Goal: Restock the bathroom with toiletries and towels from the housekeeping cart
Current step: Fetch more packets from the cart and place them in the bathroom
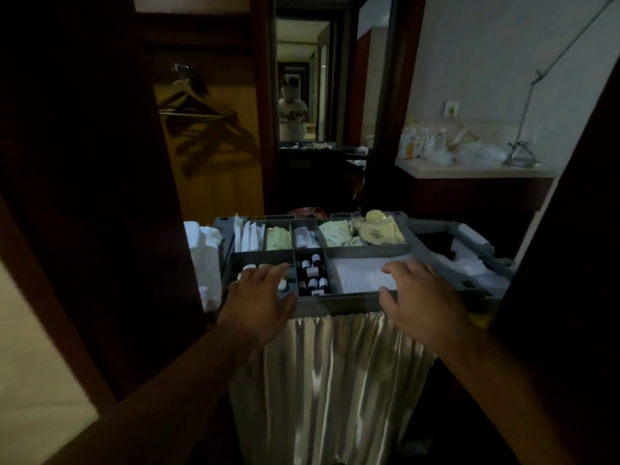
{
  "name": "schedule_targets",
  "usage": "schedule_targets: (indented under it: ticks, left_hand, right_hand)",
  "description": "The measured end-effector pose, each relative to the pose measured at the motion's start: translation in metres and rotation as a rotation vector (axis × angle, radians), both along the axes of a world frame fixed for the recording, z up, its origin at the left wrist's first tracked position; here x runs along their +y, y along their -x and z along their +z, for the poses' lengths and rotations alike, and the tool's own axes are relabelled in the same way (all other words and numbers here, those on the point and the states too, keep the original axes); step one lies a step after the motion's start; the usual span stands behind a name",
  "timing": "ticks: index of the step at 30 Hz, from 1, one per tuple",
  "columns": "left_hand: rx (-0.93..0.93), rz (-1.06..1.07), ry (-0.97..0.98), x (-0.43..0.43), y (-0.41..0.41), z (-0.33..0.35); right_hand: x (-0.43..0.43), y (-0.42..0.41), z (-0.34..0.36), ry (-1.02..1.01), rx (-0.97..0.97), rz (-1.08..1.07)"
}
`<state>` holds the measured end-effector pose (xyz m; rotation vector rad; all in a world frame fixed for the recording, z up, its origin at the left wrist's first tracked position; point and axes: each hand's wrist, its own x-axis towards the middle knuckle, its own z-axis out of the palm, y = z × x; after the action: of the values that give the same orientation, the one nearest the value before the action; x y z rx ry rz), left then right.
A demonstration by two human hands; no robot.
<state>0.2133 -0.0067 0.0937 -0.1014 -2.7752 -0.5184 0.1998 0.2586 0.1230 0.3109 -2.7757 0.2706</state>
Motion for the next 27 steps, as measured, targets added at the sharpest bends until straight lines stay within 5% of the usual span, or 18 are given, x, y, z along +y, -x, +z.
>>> schedule_targets:
  ticks: [13,27]
  left_hand:
    - [0.011,-0.033,-0.129,0.006,0.132,-0.030]
    - [-0.027,0.188,-0.159,-0.007,0.263,-0.047]
  right_hand:
    - [0.000,0.097,-0.019,0.044,-0.091,-0.164]
    - [-0.019,0.286,-0.047,0.062,-0.077,0.096]
